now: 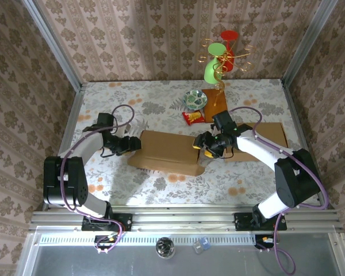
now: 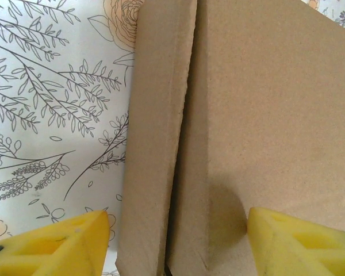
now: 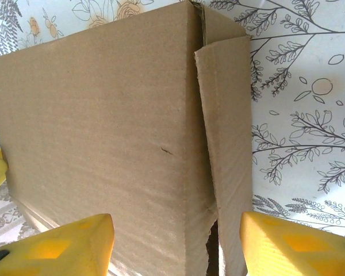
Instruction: Fold the paper box
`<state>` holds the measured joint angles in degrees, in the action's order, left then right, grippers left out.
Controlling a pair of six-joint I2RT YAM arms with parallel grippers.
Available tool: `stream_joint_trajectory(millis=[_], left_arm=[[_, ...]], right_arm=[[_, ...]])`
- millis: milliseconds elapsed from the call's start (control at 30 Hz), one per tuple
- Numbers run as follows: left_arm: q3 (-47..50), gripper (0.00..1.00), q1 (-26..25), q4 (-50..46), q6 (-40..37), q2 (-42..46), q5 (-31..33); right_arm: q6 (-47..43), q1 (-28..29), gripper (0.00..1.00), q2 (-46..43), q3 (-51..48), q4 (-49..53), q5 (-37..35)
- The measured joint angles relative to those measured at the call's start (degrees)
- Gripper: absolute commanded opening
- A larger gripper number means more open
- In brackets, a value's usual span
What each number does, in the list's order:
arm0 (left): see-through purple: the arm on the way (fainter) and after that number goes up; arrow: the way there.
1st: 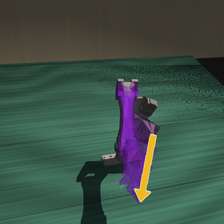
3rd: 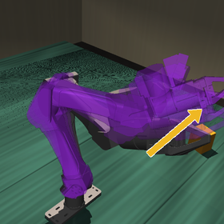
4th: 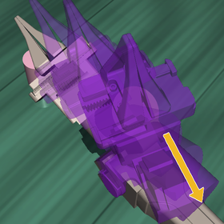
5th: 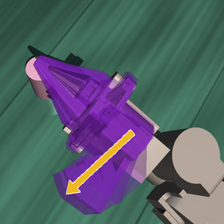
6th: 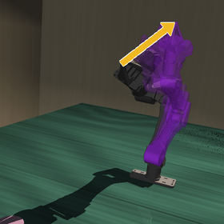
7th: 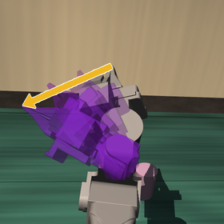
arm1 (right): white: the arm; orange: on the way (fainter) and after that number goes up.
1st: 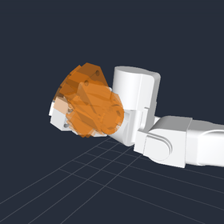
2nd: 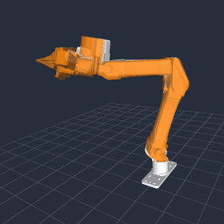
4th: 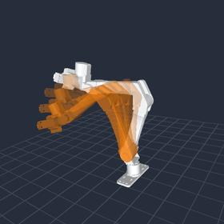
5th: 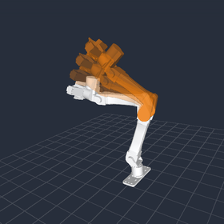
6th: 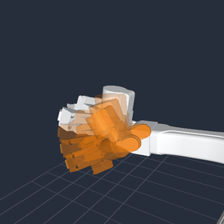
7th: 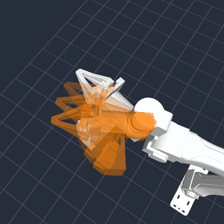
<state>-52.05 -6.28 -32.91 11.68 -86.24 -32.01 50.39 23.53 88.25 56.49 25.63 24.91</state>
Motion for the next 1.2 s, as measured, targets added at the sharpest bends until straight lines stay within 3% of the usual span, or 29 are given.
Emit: stream_joint_trajectory(millis=[467, 933, 1000, 1200], left_arm=[[5.05, 0.55, -0.81, 5.09, 0.79, 0.02, -0.17], [5.97, 0.43, -1.18, 6.43, 2.05, 0.7, -0.15], [6.23, 0.41, -1.18, 6.75, 2.23, 1.22, -0.15], [6.67, 0.35, -1.18, 6.95, 2.84, 1.68, -0.15]], right_arm=[[-5.53, -1.42, 0.59, 5.73, 0.0, -0.31, 2.1], [-8.26, -1.75, 0.4, 10.93, 1.18, -3.48, 7.02], [-8.24, -1.77, 0.4, 10.93, 1.18, -3.82, 7.08], [-8.98, -2.34, 0.56, 10.91, 0.98, -4.17, 6.88]])
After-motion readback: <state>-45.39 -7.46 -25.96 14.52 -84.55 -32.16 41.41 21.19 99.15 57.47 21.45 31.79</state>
